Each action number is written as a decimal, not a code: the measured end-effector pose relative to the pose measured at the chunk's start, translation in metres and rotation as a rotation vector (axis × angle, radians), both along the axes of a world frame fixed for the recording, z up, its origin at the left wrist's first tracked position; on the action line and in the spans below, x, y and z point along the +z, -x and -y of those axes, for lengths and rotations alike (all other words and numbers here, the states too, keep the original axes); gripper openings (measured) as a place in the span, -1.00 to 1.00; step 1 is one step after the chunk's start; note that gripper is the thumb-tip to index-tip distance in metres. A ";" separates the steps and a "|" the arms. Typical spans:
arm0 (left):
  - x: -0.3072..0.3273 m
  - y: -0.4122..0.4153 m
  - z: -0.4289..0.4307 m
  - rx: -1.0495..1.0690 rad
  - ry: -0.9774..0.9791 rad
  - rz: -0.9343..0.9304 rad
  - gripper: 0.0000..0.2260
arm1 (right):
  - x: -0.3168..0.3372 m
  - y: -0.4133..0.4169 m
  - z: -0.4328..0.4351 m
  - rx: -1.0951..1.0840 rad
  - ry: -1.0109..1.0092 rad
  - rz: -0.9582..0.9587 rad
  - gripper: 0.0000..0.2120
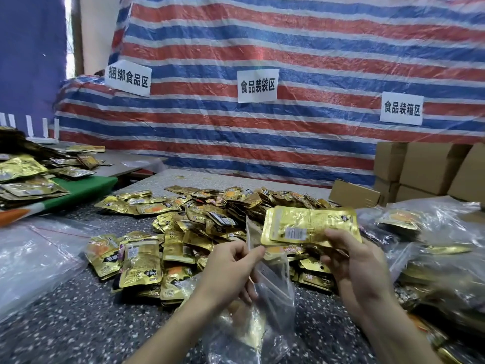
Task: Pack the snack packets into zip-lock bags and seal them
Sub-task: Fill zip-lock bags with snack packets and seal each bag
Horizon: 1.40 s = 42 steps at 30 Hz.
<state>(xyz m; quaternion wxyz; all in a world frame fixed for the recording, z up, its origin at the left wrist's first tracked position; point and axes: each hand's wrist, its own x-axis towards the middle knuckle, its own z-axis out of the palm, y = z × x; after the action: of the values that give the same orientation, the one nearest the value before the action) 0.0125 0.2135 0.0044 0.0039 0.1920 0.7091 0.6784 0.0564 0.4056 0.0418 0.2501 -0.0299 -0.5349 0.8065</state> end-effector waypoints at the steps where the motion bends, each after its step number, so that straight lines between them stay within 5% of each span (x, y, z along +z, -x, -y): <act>1: 0.000 0.000 0.000 -0.003 0.007 0.005 -0.72 | 0.000 0.000 0.000 -0.022 -0.021 -0.045 -0.68; 5: -0.002 0.000 -0.001 -0.017 0.004 0.015 -0.71 | -0.006 -0.001 0.003 -0.121 -0.182 -0.097 -0.87; 12: -0.002 0.000 -0.002 -0.017 -0.030 -0.009 -0.72 | -0.015 -0.004 0.014 -0.381 -0.676 -0.170 -0.88; 17: 0.001 -0.006 -0.008 -0.078 -0.077 -0.084 -0.69 | -0.019 0.000 0.024 -0.043 -0.660 -0.071 -0.94; 22: 0.008 -0.009 -0.006 -0.094 -0.223 -0.176 -0.65 | -0.019 -0.004 0.025 -0.063 -0.687 -0.133 -0.65; 28: 0.016 -0.008 0.004 0.010 -0.472 -0.282 -0.55 | 0.000 -0.011 0.034 -0.094 -0.509 -0.383 -0.78; 31: 0.015 -0.006 0.006 0.035 -0.538 -0.279 -0.60 | 0.023 0.011 0.023 -0.204 -0.557 -0.345 -0.77; 34: 0.012 -0.003 0.002 0.063 -0.544 -0.280 -0.62 | 0.043 0.058 0.003 -0.355 -0.859 -0.133 -0.93; 39: 0.004 -0.001 -0.003 0.062 -0.473 -0.234 -0.66 | 0.035 0.137 -0.021 -0.384 -1.703 0.397 -0.80; 42: 0.004 -0.001 -0.001 0.040 -0.460 -0.213 -0.66 | 0.020 0.166 -0.029 -0.291 -2.013 0.626 -0.80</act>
<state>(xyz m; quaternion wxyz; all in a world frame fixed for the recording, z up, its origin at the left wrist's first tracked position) 0.0131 0.2146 0.0082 -0.1280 0.2443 0.5360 0.7979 -0.1097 0.4343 0.0620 0.1050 -0.0792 -0.9873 -0.0889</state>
